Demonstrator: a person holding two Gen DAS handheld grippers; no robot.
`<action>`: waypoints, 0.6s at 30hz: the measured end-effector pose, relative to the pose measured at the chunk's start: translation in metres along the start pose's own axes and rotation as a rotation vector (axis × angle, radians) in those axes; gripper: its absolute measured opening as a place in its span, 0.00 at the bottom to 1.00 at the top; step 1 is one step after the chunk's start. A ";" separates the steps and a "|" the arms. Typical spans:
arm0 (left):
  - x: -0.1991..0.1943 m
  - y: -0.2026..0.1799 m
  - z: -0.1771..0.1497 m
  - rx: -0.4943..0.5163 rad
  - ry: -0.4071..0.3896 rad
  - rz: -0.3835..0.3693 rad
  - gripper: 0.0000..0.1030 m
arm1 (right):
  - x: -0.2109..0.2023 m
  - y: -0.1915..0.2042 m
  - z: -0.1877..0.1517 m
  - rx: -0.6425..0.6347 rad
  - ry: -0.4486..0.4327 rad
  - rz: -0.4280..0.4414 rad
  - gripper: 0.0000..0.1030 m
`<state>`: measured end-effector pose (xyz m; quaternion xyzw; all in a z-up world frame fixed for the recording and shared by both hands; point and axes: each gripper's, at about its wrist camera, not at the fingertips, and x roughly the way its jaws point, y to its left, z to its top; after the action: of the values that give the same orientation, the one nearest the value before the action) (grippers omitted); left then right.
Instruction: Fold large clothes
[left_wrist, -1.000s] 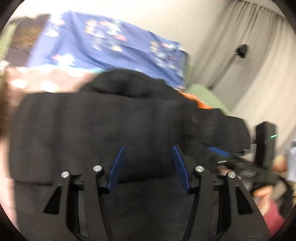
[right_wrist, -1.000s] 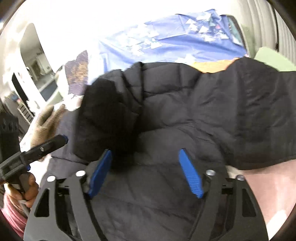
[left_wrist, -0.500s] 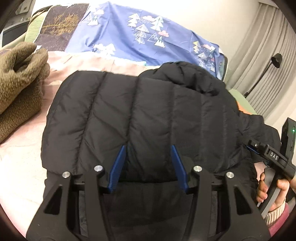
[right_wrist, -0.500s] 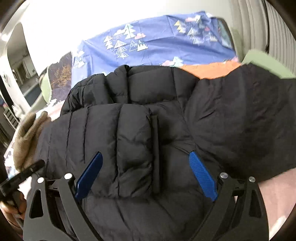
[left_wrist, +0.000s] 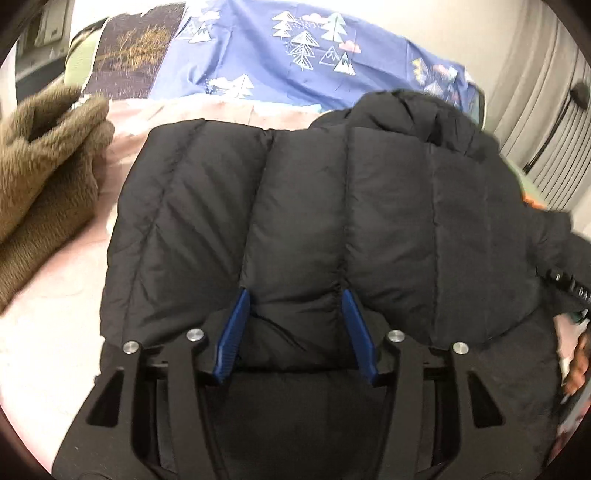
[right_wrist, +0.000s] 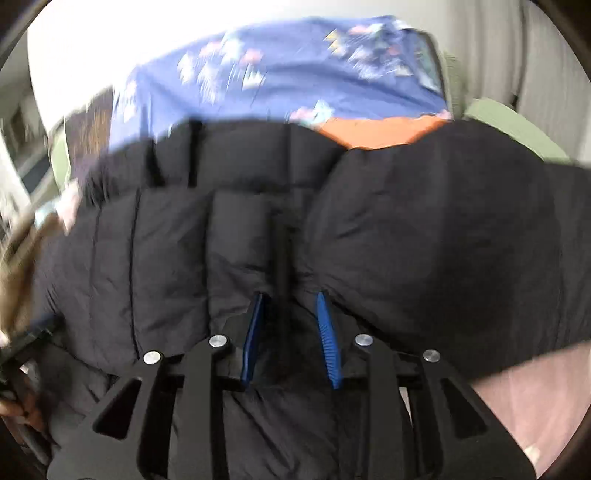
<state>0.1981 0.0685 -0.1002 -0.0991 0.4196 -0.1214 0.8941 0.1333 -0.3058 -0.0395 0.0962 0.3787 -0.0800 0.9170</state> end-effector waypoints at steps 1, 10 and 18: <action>-0.003 0.000 0.002 -0.009 -0.001 -0.014 0.51 | -0.007 0.001 -0.002 -0.001 -0.018 0.016 0.29; 0.004 -0.046 -0.001 0.103 0.020 -0.025 0.51 | 0.034 0.035 -0.033 -0.109 0.117 0.047 0.27; 0.014 -0.049 -0.013 0.170 0.001 0.015 0.52 | 0.018 0.028 -0.043 -0.088 0.084 0.085 0.29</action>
<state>0.1901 0.0164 -0.1049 -0.0197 0.4088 -0.1500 0.9000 0.1231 -0.2699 -0.0785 0.0749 0.4157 -0.0201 0.9062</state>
